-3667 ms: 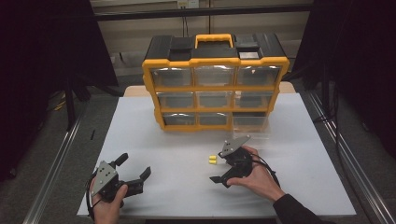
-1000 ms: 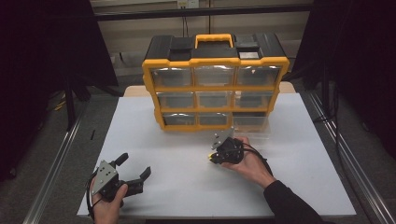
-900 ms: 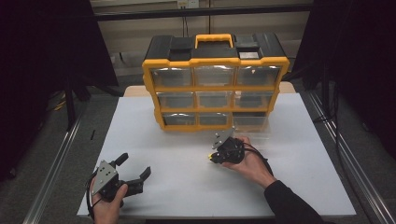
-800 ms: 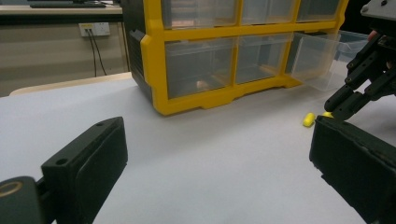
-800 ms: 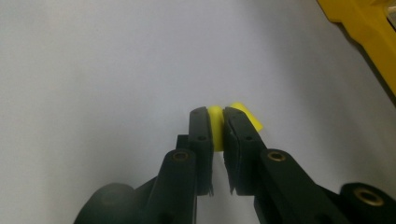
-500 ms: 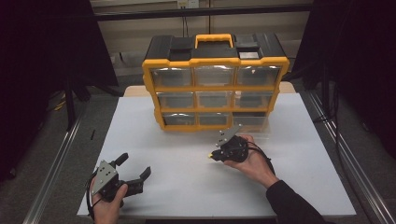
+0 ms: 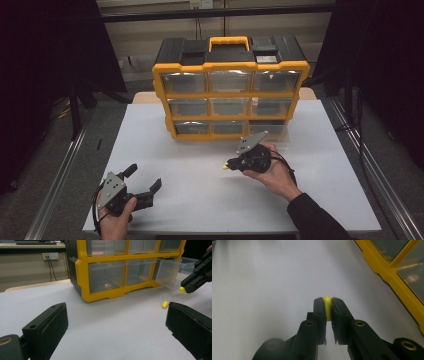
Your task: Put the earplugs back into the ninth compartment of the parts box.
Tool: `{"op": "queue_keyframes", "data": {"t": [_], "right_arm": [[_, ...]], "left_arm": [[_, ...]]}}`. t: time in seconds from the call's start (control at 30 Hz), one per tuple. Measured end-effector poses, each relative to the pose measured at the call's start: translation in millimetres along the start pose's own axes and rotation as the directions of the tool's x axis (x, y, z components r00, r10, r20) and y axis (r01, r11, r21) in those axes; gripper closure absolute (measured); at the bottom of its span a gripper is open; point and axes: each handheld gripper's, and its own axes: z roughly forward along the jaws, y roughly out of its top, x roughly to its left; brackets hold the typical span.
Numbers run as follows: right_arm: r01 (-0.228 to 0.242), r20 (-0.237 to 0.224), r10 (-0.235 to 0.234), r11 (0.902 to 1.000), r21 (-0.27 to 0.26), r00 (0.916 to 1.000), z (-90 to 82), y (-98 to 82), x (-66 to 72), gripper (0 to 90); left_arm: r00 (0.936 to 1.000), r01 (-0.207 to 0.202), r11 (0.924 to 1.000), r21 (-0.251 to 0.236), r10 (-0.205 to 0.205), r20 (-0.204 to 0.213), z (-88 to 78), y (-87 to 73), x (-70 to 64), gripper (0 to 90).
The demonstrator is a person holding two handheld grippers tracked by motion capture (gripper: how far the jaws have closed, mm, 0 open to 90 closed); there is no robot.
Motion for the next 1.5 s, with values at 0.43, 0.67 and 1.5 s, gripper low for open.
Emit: {"op": "queue_keyframes", "data": {"t": [0.43, 0.67, 1.5], "right_arm": [[-0.013, 0.004, 0.014, 0.9974, -0.071, 0.9999, -18.2, -0.1, -2.2, 82.2], [-0.020, 0.014, 0.022, 0.9950, -0.098, 0.9997, -28.5, 0.8, -4.1, 82.3], [-0.052, 0.108, 0.072, 0.9836, -0.172, 0.9915, -74.2, -0.1, -15.2, 82.4]], "left_arm": [[1.0000, -0.002, 1.0000, 0.000, 0.002, 0.000, -0.2, 0.1, 0.1, 4.4], [1.0000, 0.002, 1.0000, 0.000, -0.002, 0.002, 0.0, 0.0, 0.0, 4.4], [1.0000, 0.005, 1.0000, -0.004, -0.005, 0.003, -0.1, 0.2, 0.1, 4.3]]}}
